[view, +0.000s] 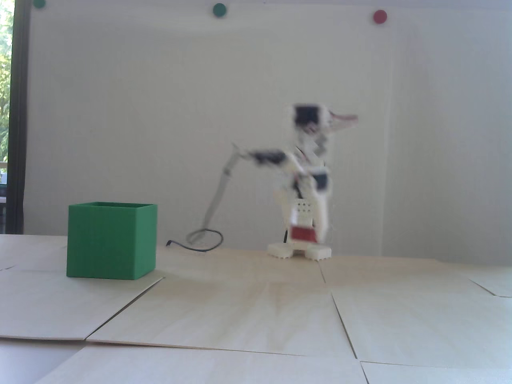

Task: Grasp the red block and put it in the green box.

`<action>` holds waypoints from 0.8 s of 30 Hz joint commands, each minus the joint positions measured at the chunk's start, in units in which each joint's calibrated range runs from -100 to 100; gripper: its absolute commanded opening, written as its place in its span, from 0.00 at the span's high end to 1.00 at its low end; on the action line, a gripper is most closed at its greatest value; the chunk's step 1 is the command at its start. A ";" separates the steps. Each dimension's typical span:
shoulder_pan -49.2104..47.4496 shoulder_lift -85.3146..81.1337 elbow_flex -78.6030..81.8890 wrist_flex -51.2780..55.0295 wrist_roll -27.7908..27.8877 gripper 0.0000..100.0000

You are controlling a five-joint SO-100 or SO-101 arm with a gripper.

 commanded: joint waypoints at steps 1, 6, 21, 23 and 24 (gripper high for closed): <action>12.42 -6.16 -33.67 7.64 3.45 0.98; 26.25 -6.31 -38.90 7.90 10.22 0.98; 43.70 -6.39 -26.04 7.90 25.73 0.98; 44.74 -6.39 -26.39 7.81 26.77 0.98; 45.47 -6.39 -26.48 7.64 27.55 0.98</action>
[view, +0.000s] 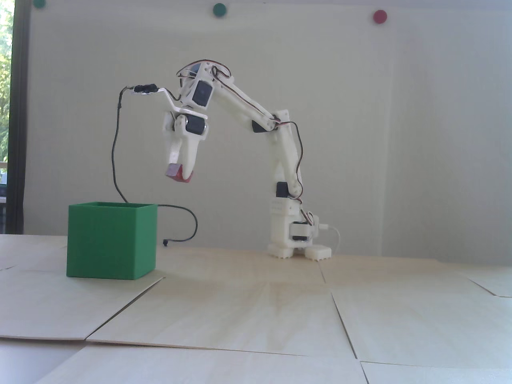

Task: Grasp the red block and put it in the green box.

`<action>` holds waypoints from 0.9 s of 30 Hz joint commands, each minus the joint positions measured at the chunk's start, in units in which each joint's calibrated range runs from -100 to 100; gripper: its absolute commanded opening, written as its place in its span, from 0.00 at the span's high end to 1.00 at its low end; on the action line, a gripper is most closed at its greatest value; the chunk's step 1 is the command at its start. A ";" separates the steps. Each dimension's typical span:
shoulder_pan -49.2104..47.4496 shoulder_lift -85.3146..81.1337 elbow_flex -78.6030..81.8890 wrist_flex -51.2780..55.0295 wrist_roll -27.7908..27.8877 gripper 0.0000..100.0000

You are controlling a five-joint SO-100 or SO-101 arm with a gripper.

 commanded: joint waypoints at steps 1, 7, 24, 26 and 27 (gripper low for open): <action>3.40 -5.56 -1.06 1.48 3.57 0.98; 3.56 -5.48 -1.23 -1.38 5.76 0.98; -13.81 -4.61 -8.69 -25.67 -9.34 0.98; -13.57 -4.54 -8.60 -27.86 -9.39 0.98; -13.40 -4.30 -8.51 -29.21 -9.39 0.98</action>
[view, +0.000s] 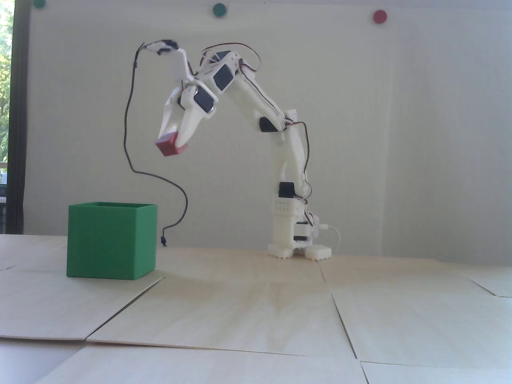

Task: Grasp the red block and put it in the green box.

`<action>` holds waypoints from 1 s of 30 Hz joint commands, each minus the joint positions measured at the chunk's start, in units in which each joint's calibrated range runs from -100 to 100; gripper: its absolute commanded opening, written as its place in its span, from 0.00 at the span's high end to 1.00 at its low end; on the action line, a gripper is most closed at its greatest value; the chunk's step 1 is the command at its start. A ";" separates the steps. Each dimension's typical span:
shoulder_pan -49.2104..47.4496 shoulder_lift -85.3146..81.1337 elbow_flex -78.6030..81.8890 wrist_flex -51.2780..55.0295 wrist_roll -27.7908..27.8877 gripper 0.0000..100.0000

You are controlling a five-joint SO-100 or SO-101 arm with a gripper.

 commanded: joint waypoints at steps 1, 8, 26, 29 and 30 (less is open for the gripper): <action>-0.10 -3.59 -4.30 -7.76 -0.66 0.98; 2.15 0.75 -4.75 -16.36 -0.61 0.98; 10.11 2.02 -4.48 -16.28 -0.09 0.98; 10.03 1.94 -4.39 -15.77 2.00 0.98; 10.11 1.94 -4.39 -15.01 2.83 0.98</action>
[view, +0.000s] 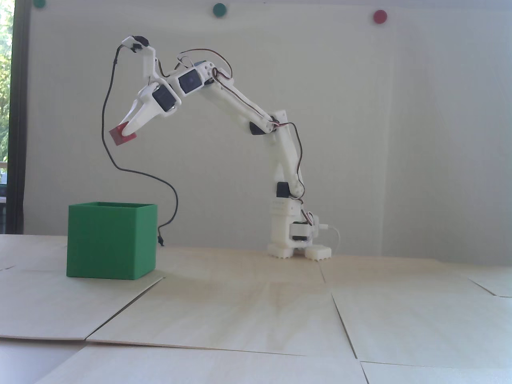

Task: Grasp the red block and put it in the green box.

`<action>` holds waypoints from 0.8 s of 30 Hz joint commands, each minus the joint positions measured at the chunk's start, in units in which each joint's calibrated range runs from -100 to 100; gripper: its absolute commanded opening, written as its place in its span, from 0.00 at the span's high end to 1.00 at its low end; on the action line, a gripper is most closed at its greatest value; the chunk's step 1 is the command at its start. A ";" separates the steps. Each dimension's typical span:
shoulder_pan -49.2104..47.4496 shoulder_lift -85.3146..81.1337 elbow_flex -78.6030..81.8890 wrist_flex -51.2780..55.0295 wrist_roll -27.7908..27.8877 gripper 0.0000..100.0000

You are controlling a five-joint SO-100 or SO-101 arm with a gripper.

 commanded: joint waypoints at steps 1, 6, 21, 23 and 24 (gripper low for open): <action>0.48 -1.63 -4.48 0.65 3.10 0.98; 0.97 -2.18 -4.66 4.02 3.82 0.98; 1.77 -2.18 -4.83 7.73 7.78 0.98; 1.77 -2.18 -4.83 7.64 7.78 0.98; 1.77 -2.18 -4.83 7.64 7.78 0.97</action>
